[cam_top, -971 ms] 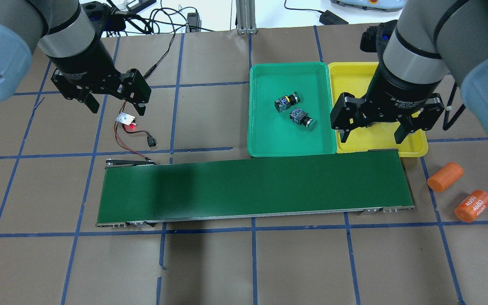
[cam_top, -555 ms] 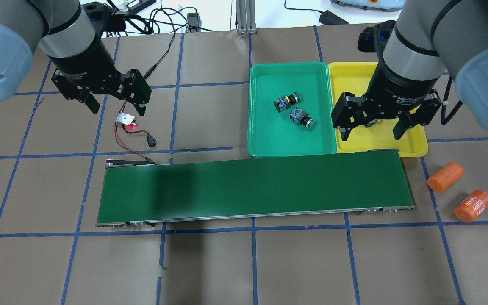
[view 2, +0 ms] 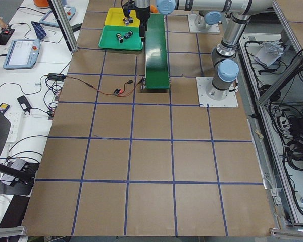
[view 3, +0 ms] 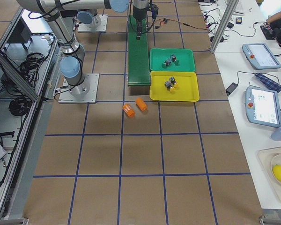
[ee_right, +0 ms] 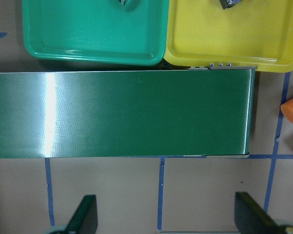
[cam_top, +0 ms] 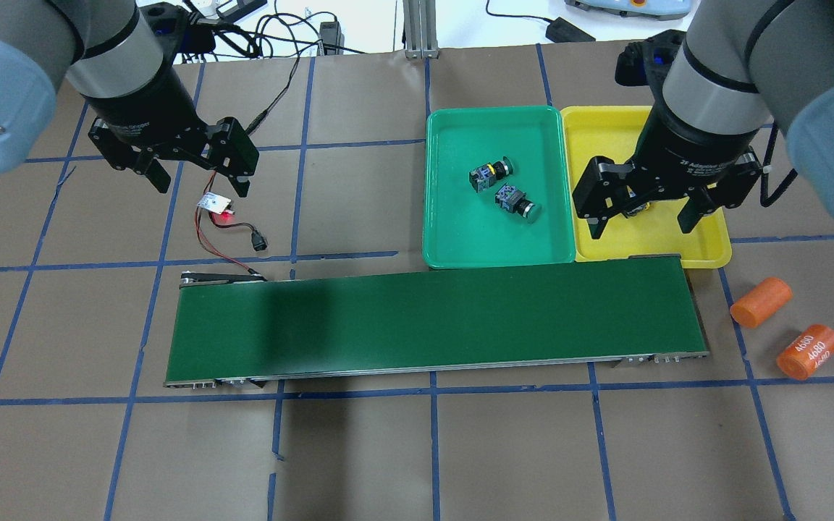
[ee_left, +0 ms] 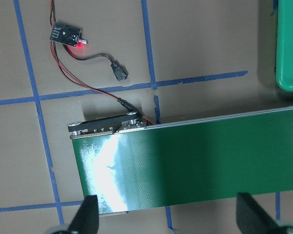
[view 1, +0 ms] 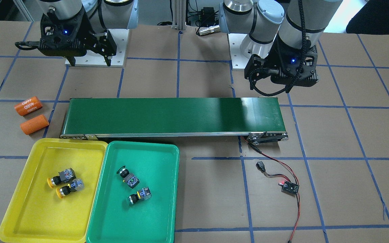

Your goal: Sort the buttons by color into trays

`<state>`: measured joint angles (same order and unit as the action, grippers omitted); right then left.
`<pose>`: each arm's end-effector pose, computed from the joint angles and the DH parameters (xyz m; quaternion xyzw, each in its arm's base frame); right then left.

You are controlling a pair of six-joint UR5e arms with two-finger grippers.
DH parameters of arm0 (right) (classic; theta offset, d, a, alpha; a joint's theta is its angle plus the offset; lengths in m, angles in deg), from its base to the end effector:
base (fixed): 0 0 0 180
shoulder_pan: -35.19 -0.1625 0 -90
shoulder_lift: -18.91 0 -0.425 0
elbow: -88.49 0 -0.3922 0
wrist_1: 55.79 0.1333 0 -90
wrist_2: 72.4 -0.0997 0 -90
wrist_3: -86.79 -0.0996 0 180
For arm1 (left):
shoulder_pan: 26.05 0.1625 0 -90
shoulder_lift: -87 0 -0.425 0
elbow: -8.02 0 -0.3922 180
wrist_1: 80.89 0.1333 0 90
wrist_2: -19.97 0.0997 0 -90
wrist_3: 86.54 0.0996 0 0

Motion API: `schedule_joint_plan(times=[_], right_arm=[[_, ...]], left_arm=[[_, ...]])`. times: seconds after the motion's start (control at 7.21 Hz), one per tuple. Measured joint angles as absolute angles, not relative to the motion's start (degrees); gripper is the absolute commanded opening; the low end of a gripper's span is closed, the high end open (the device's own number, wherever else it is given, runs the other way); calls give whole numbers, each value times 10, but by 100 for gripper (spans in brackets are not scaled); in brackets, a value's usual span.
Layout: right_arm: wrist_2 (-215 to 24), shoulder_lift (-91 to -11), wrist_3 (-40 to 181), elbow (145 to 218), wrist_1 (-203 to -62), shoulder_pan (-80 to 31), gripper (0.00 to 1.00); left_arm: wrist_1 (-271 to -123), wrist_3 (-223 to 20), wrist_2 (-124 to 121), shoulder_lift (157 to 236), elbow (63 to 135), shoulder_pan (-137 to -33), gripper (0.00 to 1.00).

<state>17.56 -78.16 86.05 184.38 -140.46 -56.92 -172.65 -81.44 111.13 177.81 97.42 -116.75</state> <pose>0.1492 -0.4268 0.4858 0.0119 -0.9993 -0.0362 0.0006 -0.1373 -0.4928 0.4831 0.0508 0.9985 0.0176 0.0095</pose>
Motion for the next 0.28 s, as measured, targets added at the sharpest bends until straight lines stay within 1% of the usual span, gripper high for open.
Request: schedule_joint_plan(times=[0.28], right_arm=[[177, -783, 861, 1844, -1404, -567, 100]], left_arm=[[-1726, -814, 1112, 1778, 973, -1168, 100]])
